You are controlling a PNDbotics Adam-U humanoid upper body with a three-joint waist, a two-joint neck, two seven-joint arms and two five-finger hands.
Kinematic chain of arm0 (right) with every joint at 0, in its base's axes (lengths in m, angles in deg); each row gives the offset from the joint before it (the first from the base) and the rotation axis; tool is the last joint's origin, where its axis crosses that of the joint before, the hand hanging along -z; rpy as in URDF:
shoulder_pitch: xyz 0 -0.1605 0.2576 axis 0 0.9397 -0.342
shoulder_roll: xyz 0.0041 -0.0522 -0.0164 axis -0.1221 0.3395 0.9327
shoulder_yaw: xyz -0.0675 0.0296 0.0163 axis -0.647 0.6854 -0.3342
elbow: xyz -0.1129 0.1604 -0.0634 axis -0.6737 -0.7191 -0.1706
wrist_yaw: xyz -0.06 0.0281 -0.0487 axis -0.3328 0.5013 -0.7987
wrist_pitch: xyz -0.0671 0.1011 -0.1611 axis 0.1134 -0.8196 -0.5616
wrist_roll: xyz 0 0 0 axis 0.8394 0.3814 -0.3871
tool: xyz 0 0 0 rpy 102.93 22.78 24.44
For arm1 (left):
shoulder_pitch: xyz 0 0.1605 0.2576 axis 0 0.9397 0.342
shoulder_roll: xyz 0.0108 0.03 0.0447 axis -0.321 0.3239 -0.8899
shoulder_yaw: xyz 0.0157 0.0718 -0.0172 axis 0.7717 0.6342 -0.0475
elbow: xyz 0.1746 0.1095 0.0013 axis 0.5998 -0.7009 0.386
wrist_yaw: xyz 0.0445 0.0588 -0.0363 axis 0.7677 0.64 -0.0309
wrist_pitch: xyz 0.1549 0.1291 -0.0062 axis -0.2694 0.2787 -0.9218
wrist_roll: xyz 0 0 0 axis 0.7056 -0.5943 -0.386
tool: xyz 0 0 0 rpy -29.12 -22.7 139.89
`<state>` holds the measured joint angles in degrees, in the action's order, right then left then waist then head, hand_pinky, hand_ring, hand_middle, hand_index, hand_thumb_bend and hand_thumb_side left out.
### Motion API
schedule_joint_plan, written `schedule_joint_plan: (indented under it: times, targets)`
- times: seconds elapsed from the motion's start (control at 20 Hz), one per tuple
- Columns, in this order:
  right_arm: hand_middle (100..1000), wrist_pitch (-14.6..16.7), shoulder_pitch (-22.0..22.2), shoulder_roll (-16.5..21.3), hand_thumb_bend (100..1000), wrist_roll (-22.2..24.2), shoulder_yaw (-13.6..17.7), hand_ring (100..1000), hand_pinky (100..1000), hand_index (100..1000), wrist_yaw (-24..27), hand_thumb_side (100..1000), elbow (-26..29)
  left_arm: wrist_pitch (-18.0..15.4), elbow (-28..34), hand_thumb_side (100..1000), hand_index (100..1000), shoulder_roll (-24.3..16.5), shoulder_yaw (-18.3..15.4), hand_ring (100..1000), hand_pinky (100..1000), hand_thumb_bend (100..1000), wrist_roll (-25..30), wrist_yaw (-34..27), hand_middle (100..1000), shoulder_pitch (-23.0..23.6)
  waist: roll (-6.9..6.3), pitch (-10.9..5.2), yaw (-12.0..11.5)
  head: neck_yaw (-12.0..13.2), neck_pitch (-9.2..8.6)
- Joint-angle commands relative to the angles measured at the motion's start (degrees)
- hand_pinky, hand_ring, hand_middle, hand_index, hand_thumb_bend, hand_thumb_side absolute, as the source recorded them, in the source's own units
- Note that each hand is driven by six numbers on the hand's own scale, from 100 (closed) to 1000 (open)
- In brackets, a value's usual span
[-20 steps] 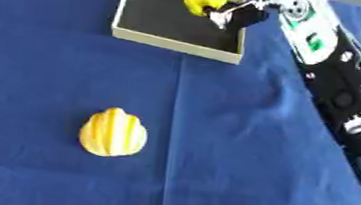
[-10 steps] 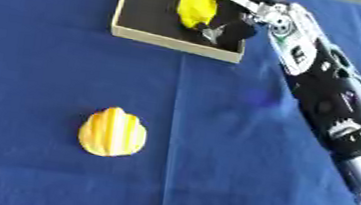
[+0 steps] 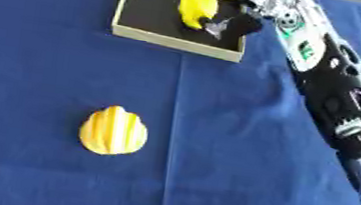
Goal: Pick up objects on the table and place them in the box.
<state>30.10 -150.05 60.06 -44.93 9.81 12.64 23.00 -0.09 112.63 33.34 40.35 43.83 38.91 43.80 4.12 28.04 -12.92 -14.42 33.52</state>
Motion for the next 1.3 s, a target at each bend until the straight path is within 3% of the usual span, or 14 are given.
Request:
schedule_joint_plan:
  times: [0.05, 0.3, 0.45, 0.5, 0.55, 0.7, 0.85, 1.05, 1.3]
  targets:
    - [971, -0.5, -0.3, 3.3, 194, -0.2, 0.5, 1000, 939, 996, 3.4, 387, 4.8, 0.3, 0.9, 733, 781, -0.8, -0.3, 776, 795, 100, -0.1, -0.2, 703, 0.0, -0.59, -2.28, 0.4, 0.8, 0.59]
    - [957, -5.1, 3.0, 8.1, 167, -2.0, 1.4, 1000, 925, 985, 12.0, 383, 15.8, 0.8, 0.9, 728, 784, -1.7, 0.3, 778, 797, 100, 0.4, 0.3, 708, -0.1, -1.06, -3.10, 1.6, 2.5, 1.46]
    - [930, -8.5, 7.7, 13.1, 100, -4.4, 2.4, 979, 908, 980, 19.5, 509, 25.8, 2.3, 0.9, 698, 790, -4.3, 1.1, 779, 797, 100, 1.7, 3.1, 714, -0.5, -1.59, -3.64, 2.6, 3.6, 2.15]
    - [921, -9.9, 9.8, 15.0, 100, -5.5, 2.8, 970, 904, 978, 22.4, 595, 29.7, 3.2, 0.9, 675, 791, -5.5, 1.5, 780, 796, 100, 2.3, 4.8, 716, -0.8, -1.72, -3.79, 3.0, 3.9, 2.34]
    - [915, -11.1, 12.3, 17.0, 100, -6.7, 3.4, 967, 902, 973, 25.3, 554, 33.9, 4.4, 0.9, 643, 797, -7.2, 2.0, 780, 796, 100, 3.1, 6.9, 722, -1.2, -1.88, -3.95, 3.4, 4.3, 2.54]
    - [903, -13.8, 19.3, 21.7, 100, -10.7, 5.7, 959, 904, 950, 32.8, 560, 45.1, 8.3, 0.9, 591, 821, -12.4, 4.4, 787, 801, 135, 6.8, 14.6, 735, -2.8, -2.32, -4.26, 4.6, 5.0, 2.91]
    - [899, -15.4, 26.1, 25.3, 100, -15.2, 8.8, 955, 904, 943, 36.4, 544, 54.7, 12.3, 0.1, 656, 868, -19.8, 9.4, 820, 828, 165, 15.6, 21.4, 771, -5.4, -3.03, -4.56, 5.9, 5.7, 3.21]
    - [891, -13.1, 30.5, 27.5, 100, -19.9, 11.5, 946, 905, 932, 37.5, 502, 57.1, 16.1, -0.7, 645, 884, -27.8, 15.1, 846, 854, 199, 26.9, 21.1, 794, -8.6, -3.73, -4.91, 6.8, 6.3, 3.69]
    - [885, -10.6, 33.8, 28.7, 100, -23.7, 13.1, 939, 902, 925, 37.0, 488, 57.3, 19.0, -0.4, 671, 876, -34.7, 21.9, 863, 880, 329, 35.3, 19.2, 801, -12.1, -4.37, -5.14, 7.3, 6.7, 3.96]
